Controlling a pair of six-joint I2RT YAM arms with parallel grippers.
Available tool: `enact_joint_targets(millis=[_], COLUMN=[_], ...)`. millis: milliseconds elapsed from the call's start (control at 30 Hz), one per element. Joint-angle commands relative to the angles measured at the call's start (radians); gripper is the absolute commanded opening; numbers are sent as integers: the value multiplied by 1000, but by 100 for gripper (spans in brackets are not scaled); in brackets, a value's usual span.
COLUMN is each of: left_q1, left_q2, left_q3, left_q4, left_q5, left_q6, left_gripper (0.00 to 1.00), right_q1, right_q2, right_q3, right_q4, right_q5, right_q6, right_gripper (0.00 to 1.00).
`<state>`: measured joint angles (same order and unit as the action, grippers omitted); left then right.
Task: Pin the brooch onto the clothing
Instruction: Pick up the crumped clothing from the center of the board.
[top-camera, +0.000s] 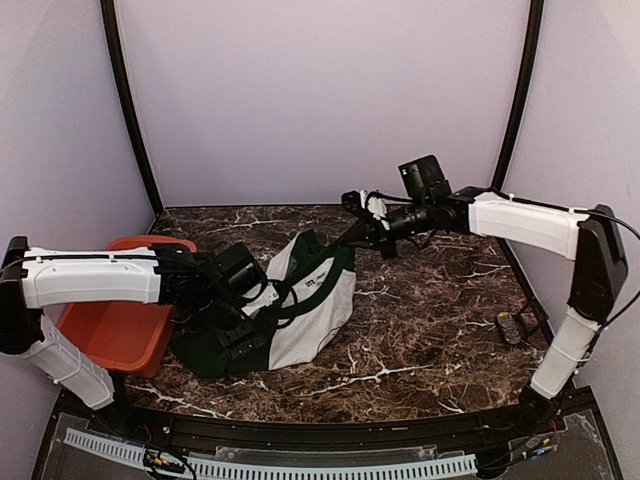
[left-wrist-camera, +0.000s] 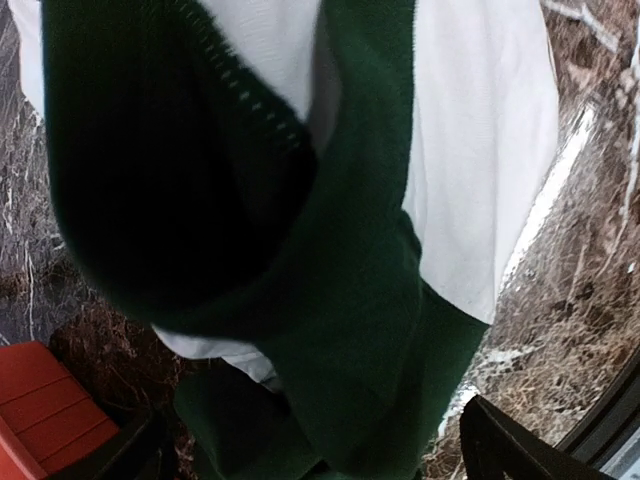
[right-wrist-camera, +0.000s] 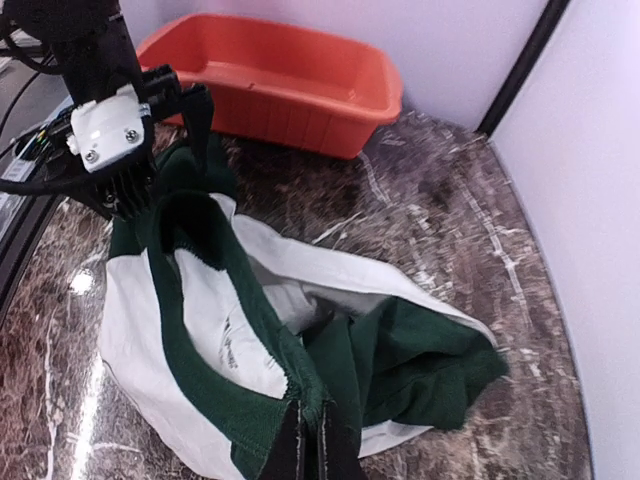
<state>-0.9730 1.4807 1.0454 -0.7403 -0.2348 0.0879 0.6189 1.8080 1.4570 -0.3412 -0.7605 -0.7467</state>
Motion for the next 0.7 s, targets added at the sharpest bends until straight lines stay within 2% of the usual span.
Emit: enact_joint_targets(millis=[0,100,200,333,500,667], left_q1=[69,157,182,184,210,260], left_q2=[-176,-264,-250,-119,31,61], left_q3=[-47,-82,-74,-12,51,49], left_q4=[120,273,339,331,259,255], left_q5=[146,270,368,453,636,711], left_q6=[-60,-81,-66,-10,70,77], left_gripper=[99,99,99,99,99,98], right_q1=[15,28,30,31,33,33], right_q2=[-188,-274,-312,-323,-345,-374], right_q3=[-261,-392,-462,-480,-491,-509], right_q4=[273,316,323,286,279,283], right_q5=[138,181,208,227,242,258], right_q6=[123,146,145,138,131,117], right_gripper=[0,0,0,0,0,0])
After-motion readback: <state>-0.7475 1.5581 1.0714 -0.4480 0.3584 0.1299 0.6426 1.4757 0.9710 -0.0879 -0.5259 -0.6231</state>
